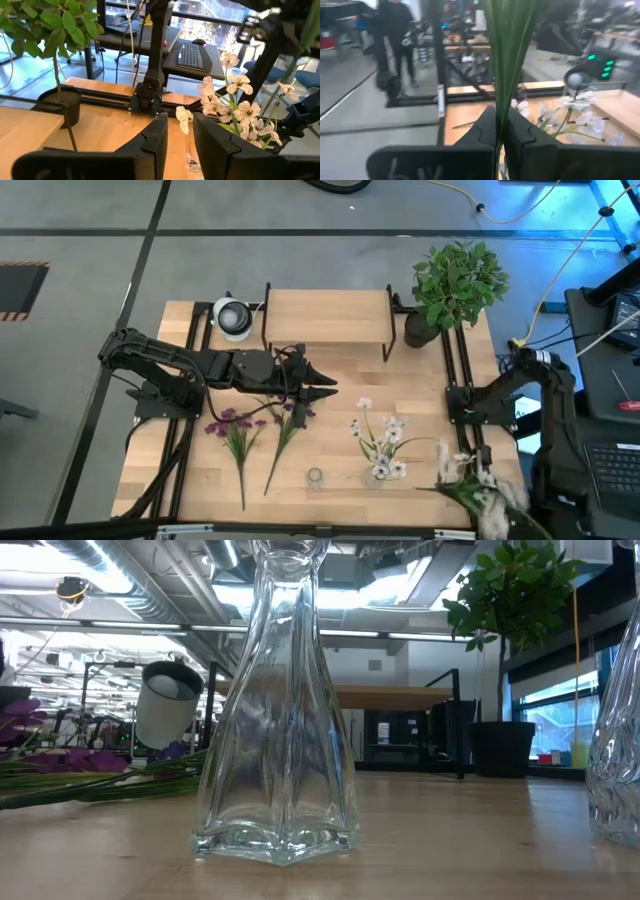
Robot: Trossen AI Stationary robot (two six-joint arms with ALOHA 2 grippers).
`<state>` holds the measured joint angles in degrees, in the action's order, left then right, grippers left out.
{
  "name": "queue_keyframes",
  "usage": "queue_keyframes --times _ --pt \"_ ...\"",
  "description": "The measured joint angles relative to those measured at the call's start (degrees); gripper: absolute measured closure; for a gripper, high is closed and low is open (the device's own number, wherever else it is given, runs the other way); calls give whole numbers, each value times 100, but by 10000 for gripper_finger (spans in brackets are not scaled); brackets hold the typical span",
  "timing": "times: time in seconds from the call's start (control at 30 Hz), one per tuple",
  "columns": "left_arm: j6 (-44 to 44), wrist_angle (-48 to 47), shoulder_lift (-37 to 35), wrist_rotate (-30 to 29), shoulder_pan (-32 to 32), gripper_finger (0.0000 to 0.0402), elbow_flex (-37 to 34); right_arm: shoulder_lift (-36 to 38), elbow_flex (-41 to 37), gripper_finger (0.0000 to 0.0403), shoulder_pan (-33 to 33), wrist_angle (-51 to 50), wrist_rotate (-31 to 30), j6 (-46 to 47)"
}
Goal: Pick and place flowers into a vace then onto a shelf
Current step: Put the white flowers into the right transparent vase
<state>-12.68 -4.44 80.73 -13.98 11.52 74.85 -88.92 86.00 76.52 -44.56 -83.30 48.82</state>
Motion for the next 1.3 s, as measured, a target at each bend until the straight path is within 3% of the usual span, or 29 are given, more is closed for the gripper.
queue_keyframes --times 0.43,0.77,0.9,1.3 --pt "-24 -45 2 7 1 316 0 -729 -9 393 -726 -13 -10 520" --pt "-24 -379 4 13 1 316 0 -950 -13 393 -1276 -76 273 824" --pt "-18 -526 4 13 46 316 0 -945 -13 393 -1486 -74 653 817" --pt "-11 -669 4 15 236 315 0 -1102 -13 393 -1566 -330 893 826"
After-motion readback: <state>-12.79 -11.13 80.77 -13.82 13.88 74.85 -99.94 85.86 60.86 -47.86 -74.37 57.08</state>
